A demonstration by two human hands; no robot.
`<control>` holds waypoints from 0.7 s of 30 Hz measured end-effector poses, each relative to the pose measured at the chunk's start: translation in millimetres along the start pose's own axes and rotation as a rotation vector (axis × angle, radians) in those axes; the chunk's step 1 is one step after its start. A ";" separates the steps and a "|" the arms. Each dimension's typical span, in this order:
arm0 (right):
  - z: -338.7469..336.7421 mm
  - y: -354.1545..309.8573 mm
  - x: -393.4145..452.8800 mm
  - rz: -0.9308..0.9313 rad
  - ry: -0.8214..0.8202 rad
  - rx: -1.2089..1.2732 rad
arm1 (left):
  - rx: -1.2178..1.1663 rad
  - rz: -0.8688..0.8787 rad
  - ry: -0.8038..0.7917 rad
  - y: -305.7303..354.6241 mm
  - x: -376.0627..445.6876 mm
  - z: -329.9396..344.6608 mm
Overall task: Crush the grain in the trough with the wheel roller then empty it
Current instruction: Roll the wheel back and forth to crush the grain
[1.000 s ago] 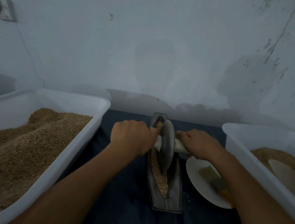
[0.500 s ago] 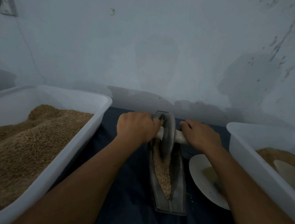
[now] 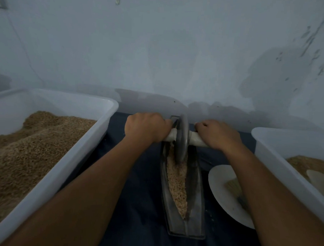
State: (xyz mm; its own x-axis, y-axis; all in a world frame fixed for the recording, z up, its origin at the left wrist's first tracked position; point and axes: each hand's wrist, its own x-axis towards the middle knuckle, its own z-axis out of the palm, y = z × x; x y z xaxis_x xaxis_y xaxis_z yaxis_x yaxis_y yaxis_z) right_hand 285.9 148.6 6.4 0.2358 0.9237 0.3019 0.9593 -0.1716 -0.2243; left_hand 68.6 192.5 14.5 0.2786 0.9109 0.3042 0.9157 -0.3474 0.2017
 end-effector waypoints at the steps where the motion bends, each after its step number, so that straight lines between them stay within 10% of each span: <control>1: -0.2 0.9 2.6 0.006 -0.015 0.003 | 0.008 -0.001 0.011 1.0 1.3 0.6; 21: 0.3 1.7 -6.2 -0.006 0.034 -0.024 | 0.025 -0.014 0.120 5.2 -6.2 3.4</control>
State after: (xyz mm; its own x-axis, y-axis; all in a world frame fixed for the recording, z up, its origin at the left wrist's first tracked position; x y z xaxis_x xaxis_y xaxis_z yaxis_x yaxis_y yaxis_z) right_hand 286.1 142.7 3.9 0.2347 0.9126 0.3347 0.9641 -0.1746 -0.1999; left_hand 72.6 185.9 10.5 0.2306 0.8819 0.4112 0.9266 -0.3281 0.1839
